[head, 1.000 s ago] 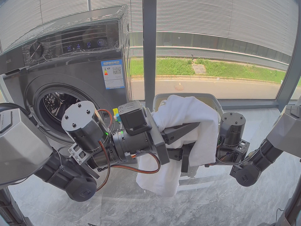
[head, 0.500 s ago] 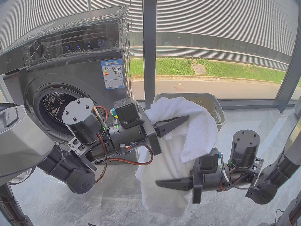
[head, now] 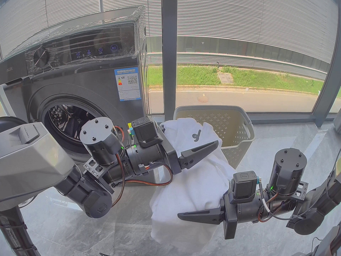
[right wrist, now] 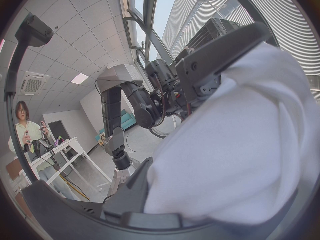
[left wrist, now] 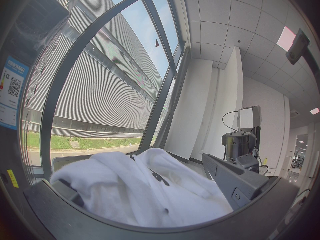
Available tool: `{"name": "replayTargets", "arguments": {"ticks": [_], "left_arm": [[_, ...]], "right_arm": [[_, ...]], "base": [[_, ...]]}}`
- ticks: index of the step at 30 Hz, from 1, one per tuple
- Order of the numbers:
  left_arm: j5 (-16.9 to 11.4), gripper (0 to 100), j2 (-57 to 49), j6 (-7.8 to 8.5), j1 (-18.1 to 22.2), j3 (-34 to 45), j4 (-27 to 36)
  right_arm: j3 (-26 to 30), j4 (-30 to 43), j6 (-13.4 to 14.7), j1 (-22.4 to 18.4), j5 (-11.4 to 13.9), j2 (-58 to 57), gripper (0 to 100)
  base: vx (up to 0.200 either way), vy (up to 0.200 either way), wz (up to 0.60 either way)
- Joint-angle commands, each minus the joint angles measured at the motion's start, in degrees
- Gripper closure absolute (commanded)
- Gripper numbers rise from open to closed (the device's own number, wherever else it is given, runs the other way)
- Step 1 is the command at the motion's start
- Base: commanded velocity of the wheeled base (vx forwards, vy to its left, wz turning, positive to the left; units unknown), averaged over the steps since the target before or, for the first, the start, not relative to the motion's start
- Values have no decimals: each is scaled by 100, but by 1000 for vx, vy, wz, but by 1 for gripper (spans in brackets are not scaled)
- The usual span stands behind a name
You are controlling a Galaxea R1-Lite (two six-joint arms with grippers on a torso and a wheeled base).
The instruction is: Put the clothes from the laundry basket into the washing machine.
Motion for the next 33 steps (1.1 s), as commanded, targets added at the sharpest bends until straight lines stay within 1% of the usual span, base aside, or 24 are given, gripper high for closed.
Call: {"name": "replayTargets", "arguments": {"ticks": [1,10,17,21,24,25,27,30,31,32,33], "left_arm": [[-12,0,78,-1,-20,3,8],[-12,0,60,-10,-20,3,-10],[-12,0,34,-1,-20,91,-19],[-65,0,25,7,-20,425,-203],[-74,0,34,16,77,882,-353],[-74,0,34,25,86,899,-353],[-162,0,-45,104,226,1260,-353],[-452,0,-168,166,261,1576,-353],[-452,0,-168,166,261,1576,-353],[-663,0,-291,210,270,1778,-353],[-768,0,-353,236,288,1884,-344]], "right_arm": [[-23,-15,-2,-59,-4,-42,100],[-58,-15,6,-76,-22,-42,100],[-67,-15,6,-173,-39,-68,100],[-67,-15,6,-305,-39,-138,100],[-76,-15,6,-445,-39,-226,100],[-76,-15,6,-454,-39,-235,100],[-85,-15,6,-595,-48,-314,100],[-111,-15,6,-736,-48,-384,100],[-111,-15,6,-736,-48,-384,100],[-146,-15,6,-823,-48,-411,100],[-146,-15,6,-859,-48,-437,100]], "base": [[0,0,0],[0,0,0],[0,0,0],[0,0,0],[0,0,0],[0,0,0],[0,0,0],[0,0,0],[0,0,0],[0,0,0],[0,0,0]]}}
